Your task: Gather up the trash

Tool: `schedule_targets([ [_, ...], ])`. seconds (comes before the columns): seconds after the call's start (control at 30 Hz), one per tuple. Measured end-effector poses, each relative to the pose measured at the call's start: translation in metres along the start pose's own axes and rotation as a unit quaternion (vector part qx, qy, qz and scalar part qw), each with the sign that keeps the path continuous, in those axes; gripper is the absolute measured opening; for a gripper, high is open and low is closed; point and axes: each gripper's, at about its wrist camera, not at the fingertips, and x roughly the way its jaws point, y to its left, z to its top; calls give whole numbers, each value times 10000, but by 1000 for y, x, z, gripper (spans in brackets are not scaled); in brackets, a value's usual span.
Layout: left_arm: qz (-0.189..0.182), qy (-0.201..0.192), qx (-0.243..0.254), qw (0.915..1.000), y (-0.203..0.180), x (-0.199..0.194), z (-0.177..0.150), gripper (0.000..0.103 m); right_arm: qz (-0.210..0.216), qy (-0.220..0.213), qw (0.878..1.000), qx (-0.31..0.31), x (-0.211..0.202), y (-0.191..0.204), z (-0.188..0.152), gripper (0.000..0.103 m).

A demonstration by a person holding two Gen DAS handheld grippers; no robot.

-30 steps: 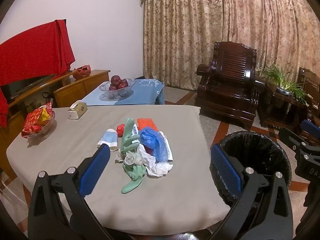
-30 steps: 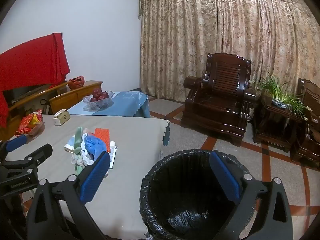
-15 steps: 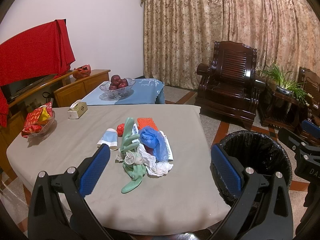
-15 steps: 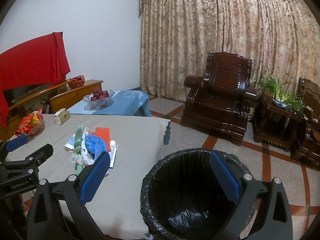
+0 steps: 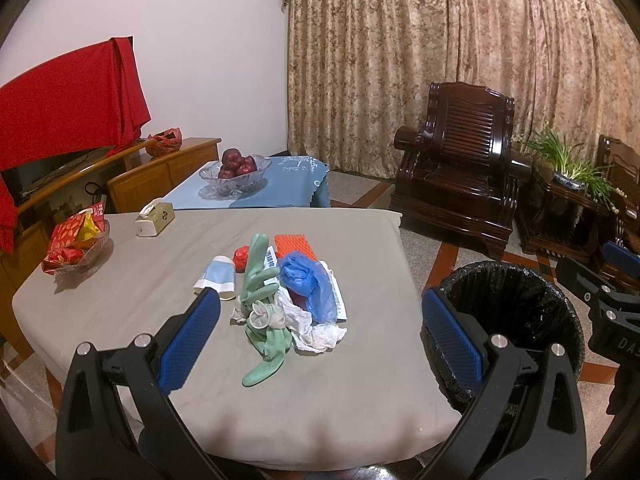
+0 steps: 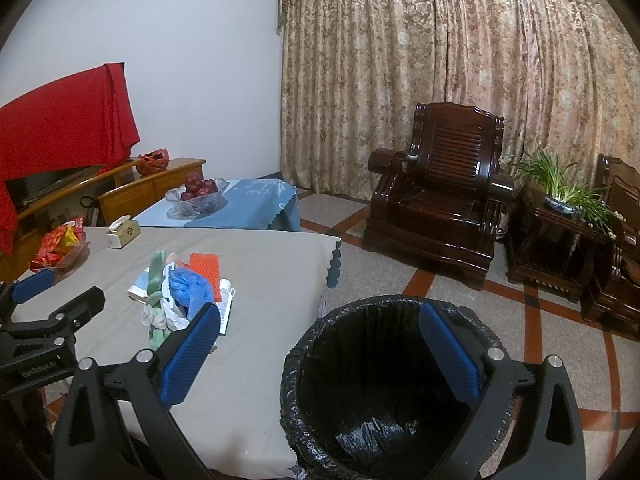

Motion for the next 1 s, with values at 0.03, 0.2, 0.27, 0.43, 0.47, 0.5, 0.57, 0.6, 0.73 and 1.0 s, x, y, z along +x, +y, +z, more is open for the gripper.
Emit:
schedule_targets([
  [0.03,1,3,1,10000,0,0,0,98,3,11,10000,0,-1,-1,1,97],
  [0.2,2,1,-3,10000,0,0,0,98,6,19,10000,4,5,1,-8,97],
  [0.27,3,0,0,10000,2,5,-4,98,7,24,10000,4,6,1,-9,97],
  [0.43,-2,4,1,10000,1,8,-6,98,16,39,10000,7,8,0,-18,97],
  [0.47,-3,4,0,10000,1,9,-6,98,10,59,10000,17,11,-2,-15,97],
  [0.5,-4,4,0,10000,1,10,-7,98,10,61,10000,17,11,-2,-16,97],
  [0.57,-6,4,-1,10000,0,12,-8,98,9,59,10000,21,11,-2,-16,97],
  [0.6,-7,4,-1,10000,0,13,-9,98,7,58,10000,18,11,-2,-16,97],
  [0.73,2,4,-5,10000,1,7,-6,98,2,73,10000,21,13,-2,-15,97],
  [1.0,-3,8,-10,10000,1,7,-4,98,8,84,10000,22,12,-3,-15,97],
])
